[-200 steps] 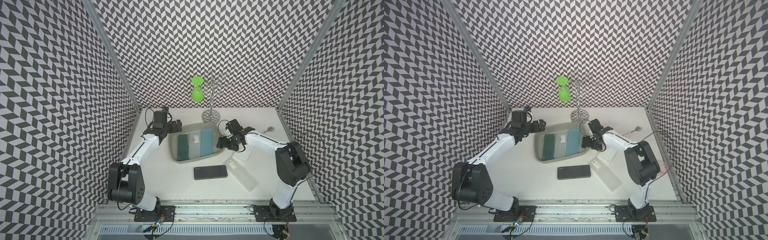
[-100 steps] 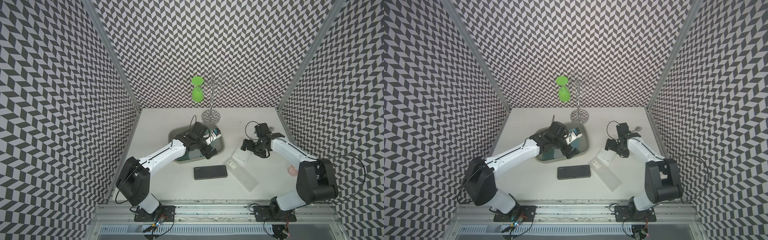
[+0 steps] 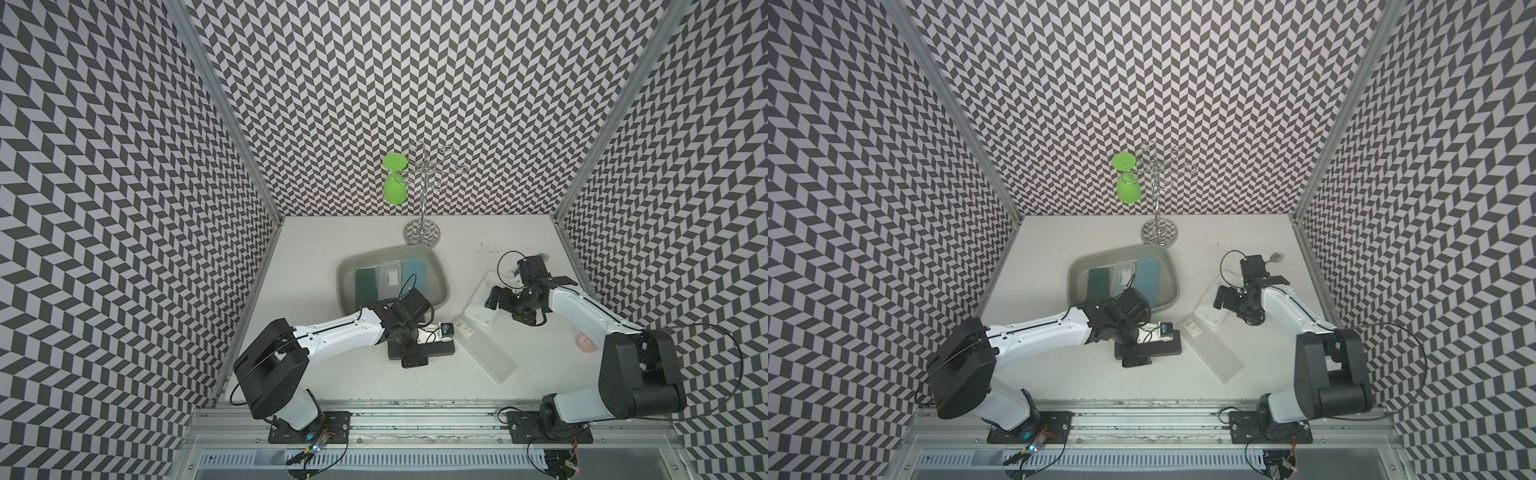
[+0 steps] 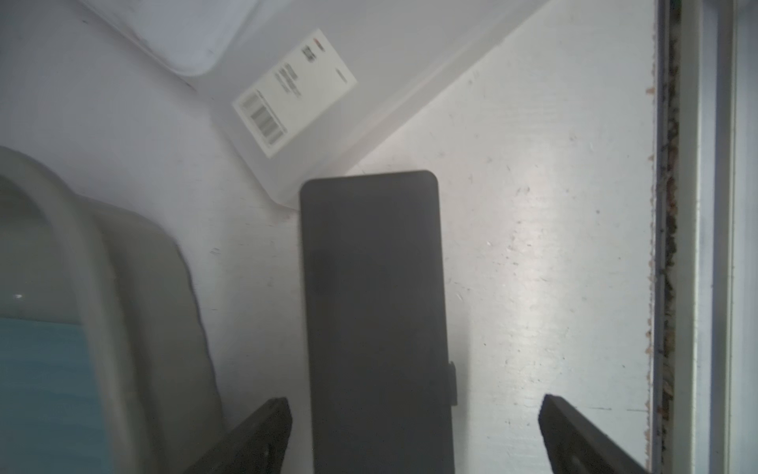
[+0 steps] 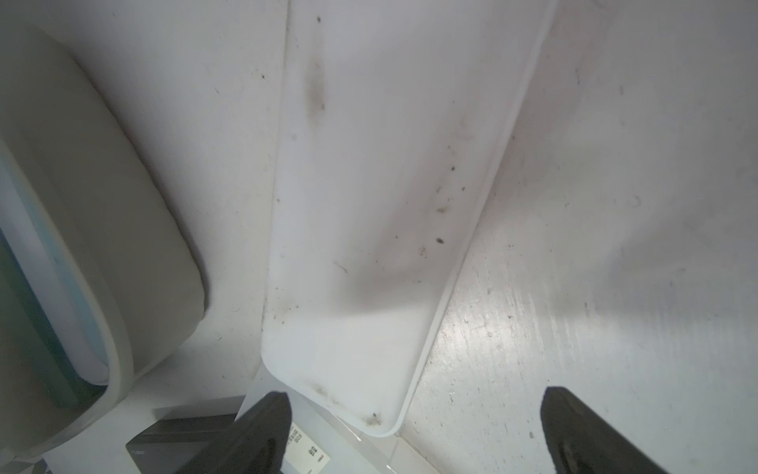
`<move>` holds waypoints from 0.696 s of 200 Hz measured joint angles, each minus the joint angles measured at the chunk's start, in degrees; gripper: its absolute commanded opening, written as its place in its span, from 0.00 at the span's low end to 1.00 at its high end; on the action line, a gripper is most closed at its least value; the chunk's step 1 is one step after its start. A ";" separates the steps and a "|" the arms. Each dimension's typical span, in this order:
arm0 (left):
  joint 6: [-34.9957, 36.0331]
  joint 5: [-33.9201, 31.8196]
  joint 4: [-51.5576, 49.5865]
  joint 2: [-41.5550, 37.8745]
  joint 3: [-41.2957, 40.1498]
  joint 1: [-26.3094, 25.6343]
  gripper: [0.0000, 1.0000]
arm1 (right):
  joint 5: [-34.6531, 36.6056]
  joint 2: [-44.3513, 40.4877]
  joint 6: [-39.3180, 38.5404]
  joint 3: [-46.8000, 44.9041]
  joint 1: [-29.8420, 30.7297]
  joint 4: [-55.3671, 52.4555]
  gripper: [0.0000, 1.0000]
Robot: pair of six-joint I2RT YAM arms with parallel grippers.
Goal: Put the pencil case into the storage box
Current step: Pick up the pencil case from the center of the board.
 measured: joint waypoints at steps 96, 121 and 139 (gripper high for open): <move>1.68 -2.21 6.43 6.14 -0.22 -0.28 1.00 | -1.70 -0.76 0.07 -1.44 0.00 1.92 0.99; 1.36 -2.19 6.60 7.98 -0.17 -0.31 0.95 | -1.81 -0.98 0.07 -1.44 -0.02 1.92 1.00; 1.05 -2.19 6.51 8.22 -0.17 -0.35 0.91 | -1.84 -1.20 0.07 -1.44 -0.13 2.08 0.99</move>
